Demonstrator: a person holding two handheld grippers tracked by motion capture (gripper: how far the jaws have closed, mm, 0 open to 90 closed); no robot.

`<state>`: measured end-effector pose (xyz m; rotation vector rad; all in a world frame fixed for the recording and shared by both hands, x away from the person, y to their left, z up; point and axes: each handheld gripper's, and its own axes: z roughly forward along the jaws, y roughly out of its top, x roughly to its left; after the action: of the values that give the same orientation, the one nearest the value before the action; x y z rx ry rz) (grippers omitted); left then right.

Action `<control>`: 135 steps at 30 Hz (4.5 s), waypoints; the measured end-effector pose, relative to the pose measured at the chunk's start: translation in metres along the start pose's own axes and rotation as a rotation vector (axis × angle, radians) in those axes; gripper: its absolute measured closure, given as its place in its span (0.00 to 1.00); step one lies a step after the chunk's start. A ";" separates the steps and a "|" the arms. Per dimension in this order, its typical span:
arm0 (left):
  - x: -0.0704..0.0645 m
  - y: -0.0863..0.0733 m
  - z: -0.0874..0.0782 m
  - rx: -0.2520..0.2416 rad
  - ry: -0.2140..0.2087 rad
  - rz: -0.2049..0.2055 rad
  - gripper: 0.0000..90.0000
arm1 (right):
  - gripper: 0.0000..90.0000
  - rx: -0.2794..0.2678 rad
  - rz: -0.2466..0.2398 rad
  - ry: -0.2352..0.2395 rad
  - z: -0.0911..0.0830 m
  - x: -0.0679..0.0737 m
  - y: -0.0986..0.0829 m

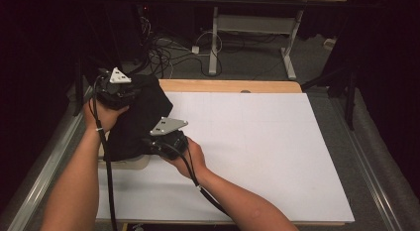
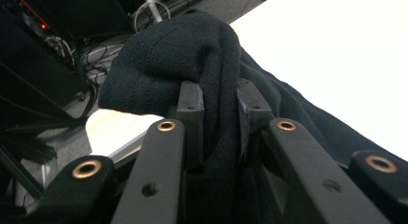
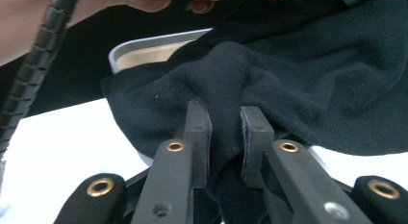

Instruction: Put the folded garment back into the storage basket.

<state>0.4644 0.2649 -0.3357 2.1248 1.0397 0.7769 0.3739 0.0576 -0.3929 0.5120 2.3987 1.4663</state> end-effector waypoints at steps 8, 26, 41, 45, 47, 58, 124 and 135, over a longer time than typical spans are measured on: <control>0.016 -0.013 0.009 0.039 0.029 -0.031 0.83 | 0.87 0.043 -0.013 -0.021 0.030 0.005 0.005; 0.015 -0.043 0.037 0.187 0.029 -0.011 0.82 | 0.84 0.125 -0.026 -0.032 0.057 0.009 0.000; 0.014 -0.052 0.050 0.241 0.045 -0.017 0.81 | 0.57 0.011 0.006 -0.099 -0.001 -0.005 -0.008; 0.013 -0.053 0.055 0.266 0.035 -0.005 0.81 | 0.57 -0.023 0.010 -0.124 -0.037 -0.016 -0.019; 0.011 -0.053 0.058 0.291 0.044 0.016 0.81 | 0.57 -0.017 -0.003 -0.144 -0.056 -0.021 -0.028; 0.020 -0.068 0.060 0.401 0.105 -0.012 0.80 | 0.56 0.023 -0.010 -0.260 -0.156 -0.052 -0.091; -0.041 -0.065 0.036 0.384 -0.154 0.058 0.92 | 0.48 0.064 0.002 -0.314 -0.233 -0.038 -0.175; -0.049 -0.073 0.061 0.537 -0.221 0.094 0.97 | 0.47 0.069 0.007 -0.318 -0.234 -0.040 -0.177</control>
<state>0.4514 0.2423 -0.4389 2.6541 1.1224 0.3070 0.2857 -0.2205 -0.4453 0.7122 2.2024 1.2037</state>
